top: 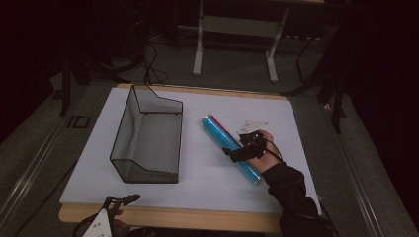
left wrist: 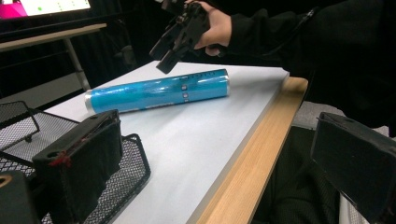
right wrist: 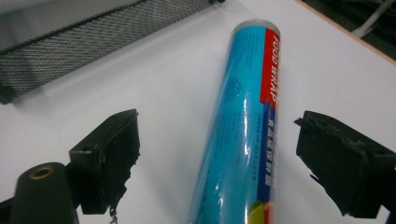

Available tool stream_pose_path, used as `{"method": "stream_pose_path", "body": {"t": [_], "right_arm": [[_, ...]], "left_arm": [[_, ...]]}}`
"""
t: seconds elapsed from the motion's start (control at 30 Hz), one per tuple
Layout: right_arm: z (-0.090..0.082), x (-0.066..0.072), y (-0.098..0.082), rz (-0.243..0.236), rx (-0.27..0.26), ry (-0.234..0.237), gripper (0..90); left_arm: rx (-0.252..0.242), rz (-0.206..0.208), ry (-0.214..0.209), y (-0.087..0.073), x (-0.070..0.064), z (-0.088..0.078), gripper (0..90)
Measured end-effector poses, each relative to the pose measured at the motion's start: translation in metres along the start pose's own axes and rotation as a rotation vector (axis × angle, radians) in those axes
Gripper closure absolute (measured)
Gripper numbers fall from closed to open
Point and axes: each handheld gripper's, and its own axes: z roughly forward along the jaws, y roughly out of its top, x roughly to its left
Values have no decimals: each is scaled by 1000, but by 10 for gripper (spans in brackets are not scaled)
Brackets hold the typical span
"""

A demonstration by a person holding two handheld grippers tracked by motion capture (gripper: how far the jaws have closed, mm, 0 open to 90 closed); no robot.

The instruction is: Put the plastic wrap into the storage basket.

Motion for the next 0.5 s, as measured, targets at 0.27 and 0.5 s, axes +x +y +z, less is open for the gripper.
{"method": "stream_pose_path", "body": {"t": [0.27,0.5], "right_arm": [[23,-11,-1,32,62,10,149],[38,-21,-2,63,152,19,167]], "left_arm": [[0,0,0,0,0,-1,27],[6,4,-4,0,0,0,27]]}}
